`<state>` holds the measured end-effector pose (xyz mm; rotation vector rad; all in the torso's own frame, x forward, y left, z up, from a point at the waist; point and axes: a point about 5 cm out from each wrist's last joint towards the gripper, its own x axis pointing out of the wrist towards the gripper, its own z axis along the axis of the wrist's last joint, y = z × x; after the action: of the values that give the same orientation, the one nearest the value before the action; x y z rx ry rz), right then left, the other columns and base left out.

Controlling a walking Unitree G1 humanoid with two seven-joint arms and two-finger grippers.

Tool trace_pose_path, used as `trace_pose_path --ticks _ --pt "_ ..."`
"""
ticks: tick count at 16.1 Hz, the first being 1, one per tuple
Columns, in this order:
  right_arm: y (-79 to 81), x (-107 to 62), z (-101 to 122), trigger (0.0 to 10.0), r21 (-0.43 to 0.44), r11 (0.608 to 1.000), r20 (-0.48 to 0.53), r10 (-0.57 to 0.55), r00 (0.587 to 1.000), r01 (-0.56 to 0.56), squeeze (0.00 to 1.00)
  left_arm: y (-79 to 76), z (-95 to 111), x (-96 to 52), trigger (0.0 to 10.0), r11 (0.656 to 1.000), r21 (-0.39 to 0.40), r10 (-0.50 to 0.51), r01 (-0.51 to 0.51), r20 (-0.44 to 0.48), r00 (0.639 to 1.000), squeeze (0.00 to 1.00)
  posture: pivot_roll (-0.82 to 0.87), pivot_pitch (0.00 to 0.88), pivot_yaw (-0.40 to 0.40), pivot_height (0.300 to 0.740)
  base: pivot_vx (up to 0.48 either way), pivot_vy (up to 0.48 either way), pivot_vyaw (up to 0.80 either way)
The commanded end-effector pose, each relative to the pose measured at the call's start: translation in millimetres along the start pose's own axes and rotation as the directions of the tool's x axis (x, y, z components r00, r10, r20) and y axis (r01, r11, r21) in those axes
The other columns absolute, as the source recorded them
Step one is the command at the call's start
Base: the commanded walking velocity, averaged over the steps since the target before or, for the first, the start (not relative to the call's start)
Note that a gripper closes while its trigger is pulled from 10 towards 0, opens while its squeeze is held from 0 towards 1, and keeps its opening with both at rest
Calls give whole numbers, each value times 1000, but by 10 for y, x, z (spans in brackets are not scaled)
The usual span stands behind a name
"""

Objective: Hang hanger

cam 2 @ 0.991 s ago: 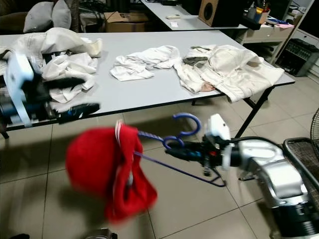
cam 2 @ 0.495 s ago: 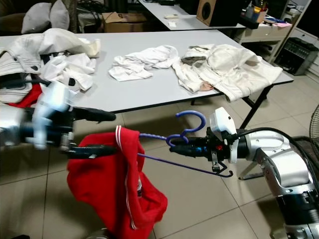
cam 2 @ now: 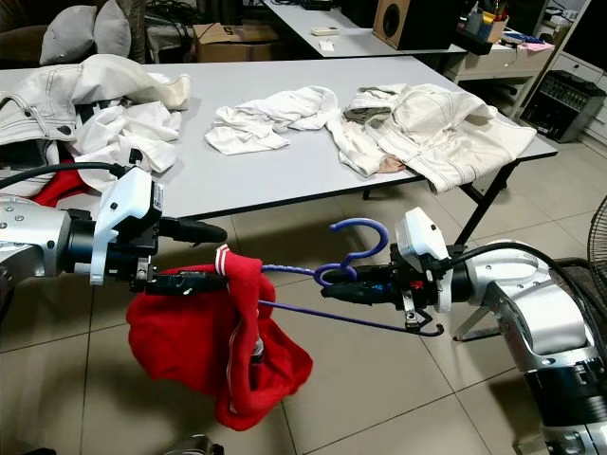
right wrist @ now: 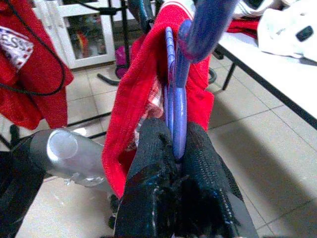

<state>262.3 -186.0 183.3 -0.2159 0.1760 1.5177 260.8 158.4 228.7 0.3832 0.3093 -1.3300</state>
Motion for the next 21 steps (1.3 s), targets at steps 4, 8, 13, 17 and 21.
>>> trace_pose_path --ticks 4,8,13,17,21 --pt "-54 -8 154 10000 -74 997 0 32 999 -32 0 -49 -23 69 0 995 -9 -95 94 -24 995 0 38 0 -31 740 0 0 0" --pt "-68 -1 175 10000 -82 996 3 40 999 -39 0 -56 -28 86 0 994 -1 -105 105 -40 994 0 38 0 -32 740 0 0 0" --pt "-82 -6 190 10000 -60 996 -1 61 998 -61 0 -84 10 103 0 989 -27 -146 146 9 989 0 38 0 -31 740 0 0 0" --pt "-92 -15 202 10000 -46 997 10 63 998 -63 0 -108 -55 136 0 989 -38 -143 143 -11 990 0 35 0 -30 740 0 0 0" --pt "-139 -28 233 10000 -29 999 26 41 999 -40 769 -118 -64 140 0 989 -56 -139 139 11 990 0 29 0 -22 740 0 0 0"
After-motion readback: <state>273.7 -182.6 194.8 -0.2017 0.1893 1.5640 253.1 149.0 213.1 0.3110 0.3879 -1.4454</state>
